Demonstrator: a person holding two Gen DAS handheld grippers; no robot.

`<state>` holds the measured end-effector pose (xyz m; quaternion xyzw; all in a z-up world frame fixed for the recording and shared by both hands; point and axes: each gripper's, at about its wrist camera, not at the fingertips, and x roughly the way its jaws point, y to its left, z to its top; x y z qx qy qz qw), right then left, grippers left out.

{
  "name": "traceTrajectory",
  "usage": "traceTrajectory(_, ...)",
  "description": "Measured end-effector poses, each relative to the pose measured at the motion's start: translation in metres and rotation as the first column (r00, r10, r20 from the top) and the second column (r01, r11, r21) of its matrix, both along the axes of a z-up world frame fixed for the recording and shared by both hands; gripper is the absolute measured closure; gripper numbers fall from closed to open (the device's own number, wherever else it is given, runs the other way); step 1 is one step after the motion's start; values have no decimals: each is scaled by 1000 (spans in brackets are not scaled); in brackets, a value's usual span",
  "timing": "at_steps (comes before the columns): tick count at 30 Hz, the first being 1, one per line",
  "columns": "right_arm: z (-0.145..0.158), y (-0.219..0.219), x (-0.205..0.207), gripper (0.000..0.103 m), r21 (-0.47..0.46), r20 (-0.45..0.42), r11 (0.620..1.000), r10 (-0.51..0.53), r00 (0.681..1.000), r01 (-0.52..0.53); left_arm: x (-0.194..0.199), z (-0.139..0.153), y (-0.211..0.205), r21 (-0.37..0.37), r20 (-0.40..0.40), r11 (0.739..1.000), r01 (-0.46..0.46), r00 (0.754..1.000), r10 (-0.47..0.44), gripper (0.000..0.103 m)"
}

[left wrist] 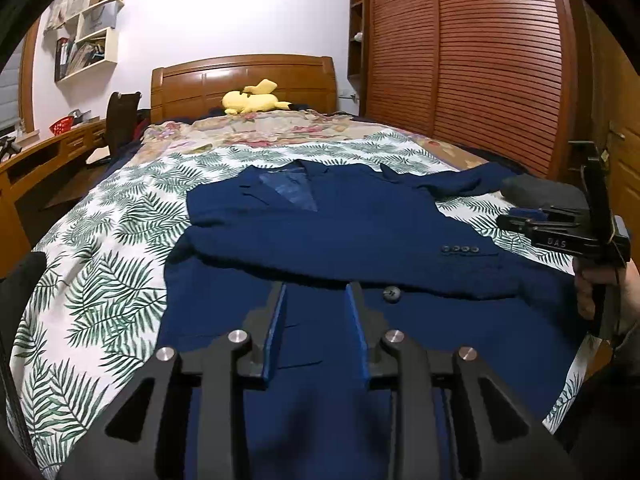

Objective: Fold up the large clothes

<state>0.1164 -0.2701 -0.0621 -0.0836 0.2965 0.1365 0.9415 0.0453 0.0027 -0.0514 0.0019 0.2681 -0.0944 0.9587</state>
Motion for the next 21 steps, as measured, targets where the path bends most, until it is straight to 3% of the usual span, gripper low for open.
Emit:
traceTrajectory(12,-47,9,26,63,4,-190,997,75,979,-75,14,10,-30,-5,-5,999,43,999,-43,71)
traceTrajectory(21,-50,10,27,62,15,-217,996,86,972,-85,43,28,-50,0,10,999,39,999,-39,71)
